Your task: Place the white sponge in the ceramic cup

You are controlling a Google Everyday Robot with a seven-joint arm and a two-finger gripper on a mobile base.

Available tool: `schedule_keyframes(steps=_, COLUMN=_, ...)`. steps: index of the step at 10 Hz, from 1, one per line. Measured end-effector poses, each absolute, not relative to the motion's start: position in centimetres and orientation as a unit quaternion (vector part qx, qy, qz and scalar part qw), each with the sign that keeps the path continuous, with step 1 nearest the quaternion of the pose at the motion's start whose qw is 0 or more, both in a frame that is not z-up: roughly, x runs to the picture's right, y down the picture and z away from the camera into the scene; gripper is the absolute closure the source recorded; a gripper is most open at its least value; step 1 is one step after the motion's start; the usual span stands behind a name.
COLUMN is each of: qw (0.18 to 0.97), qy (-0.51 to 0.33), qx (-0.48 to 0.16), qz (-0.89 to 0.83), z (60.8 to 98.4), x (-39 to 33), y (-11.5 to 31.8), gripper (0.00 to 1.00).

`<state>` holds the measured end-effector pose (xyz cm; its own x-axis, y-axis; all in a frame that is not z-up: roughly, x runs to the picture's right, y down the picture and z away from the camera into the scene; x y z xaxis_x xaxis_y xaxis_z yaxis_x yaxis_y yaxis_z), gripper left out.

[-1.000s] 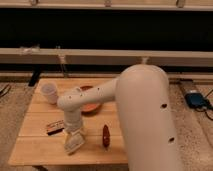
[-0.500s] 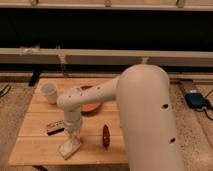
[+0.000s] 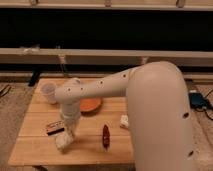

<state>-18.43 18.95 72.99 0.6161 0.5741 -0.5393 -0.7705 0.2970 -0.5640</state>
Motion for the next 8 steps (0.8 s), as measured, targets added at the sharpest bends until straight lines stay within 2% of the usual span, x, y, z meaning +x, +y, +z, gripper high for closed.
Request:
schedule_keyframes(steps=4, qw=0.824, qy=0.099, qx=-0.355, qz=0.431, z=71.2, x=-18.0, y=9.4, gripper=1.00)
schedule_keyframes(steps=8, qw=0.845, qy=0.088, qx=-0.305, qz=0.431, z=75.2, x=-16.6, y=0.1, gripper=1.00)
